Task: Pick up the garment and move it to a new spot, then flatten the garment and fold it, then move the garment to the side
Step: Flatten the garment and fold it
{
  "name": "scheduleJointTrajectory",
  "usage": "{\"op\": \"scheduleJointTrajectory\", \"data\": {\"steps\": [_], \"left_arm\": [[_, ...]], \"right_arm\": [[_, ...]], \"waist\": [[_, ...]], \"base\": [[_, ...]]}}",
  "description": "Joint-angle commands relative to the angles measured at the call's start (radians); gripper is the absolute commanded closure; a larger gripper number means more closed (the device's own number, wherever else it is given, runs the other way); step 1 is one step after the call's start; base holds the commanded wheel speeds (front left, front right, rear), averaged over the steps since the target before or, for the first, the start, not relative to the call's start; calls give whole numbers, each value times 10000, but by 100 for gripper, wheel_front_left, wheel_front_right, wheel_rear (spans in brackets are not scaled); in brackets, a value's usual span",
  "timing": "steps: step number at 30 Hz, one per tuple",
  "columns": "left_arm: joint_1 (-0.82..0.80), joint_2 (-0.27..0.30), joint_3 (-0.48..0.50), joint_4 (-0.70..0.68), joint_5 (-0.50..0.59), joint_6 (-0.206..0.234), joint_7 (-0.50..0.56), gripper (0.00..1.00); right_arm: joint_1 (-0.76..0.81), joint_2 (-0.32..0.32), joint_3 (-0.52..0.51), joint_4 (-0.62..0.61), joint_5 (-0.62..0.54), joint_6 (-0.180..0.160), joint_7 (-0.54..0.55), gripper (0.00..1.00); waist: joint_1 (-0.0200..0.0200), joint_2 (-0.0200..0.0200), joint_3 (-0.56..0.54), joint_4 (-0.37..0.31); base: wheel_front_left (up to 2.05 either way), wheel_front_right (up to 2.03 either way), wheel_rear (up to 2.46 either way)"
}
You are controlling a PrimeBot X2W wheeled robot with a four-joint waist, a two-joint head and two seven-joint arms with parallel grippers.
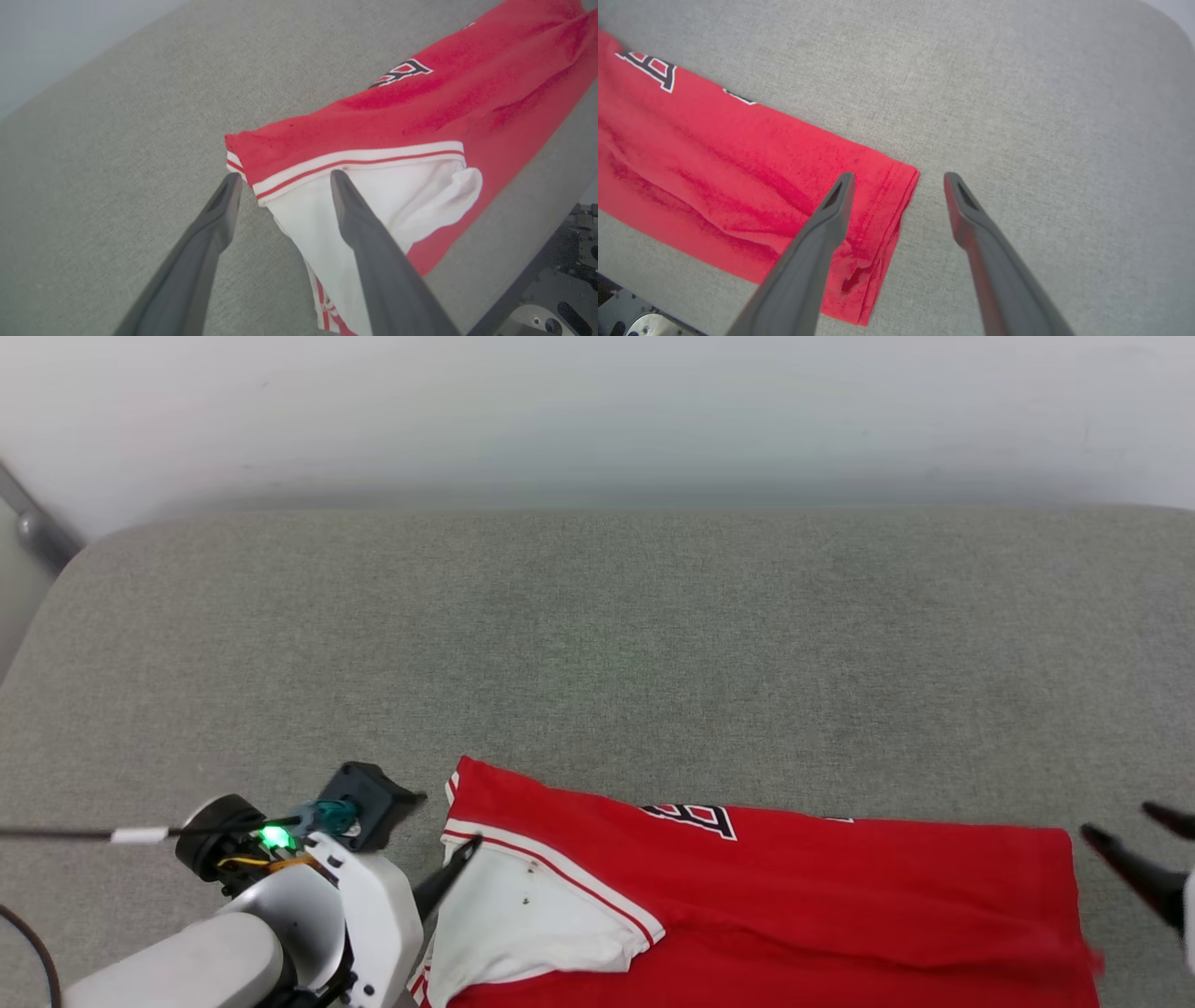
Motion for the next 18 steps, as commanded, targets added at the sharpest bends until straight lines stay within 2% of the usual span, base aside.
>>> {"op": "scheduleJointTrajectory", "data": {"steps": [1, 5, 6, 8, 14, 18], "left_arm": [[268, -109, 224, 44, 202, 370, -704, 0], [694, -411, 702, 304, 662, 1361, -2425, 0], [987, -706, 1020, 560, 943, 2062, -3530, 0], [1254, -983, 1242, 834, 1104, 2533, -4254, 0], [1729, -1626, 2028, 1142, 1778, 3506, -4811, 0], [2265, -2165, 3092, 898, 2616, 3929, -4845, 0]], "right_arm": [[259, -33, -433, -127, -57, -8, -211, 0], [752, 179, -1633, -125, -133, -8, -531, 0], [1161, 487, -2253, 13, 15, -6, -419, 0], [1430, 701, -2540, 131, 148, -8, -275, 0], [1964, 1440, -2973, 537, 463, -6, 41, 0], [2082, 1913, -2869, 656, 610, -6, 312, 0]], "waist": [[1, 0, -43, 11], [1, 0, 23, 37], [1, 0, 128, 78], [1, 0, 202, 124], [1, 0, 452, 329], [1, 0, 579, 454]], "base": [[0, 0, 0], [0, 0, 0], [0, 0, 0], [0, 0, 0], [0, 0, 0], [0, 0, 0]]}}
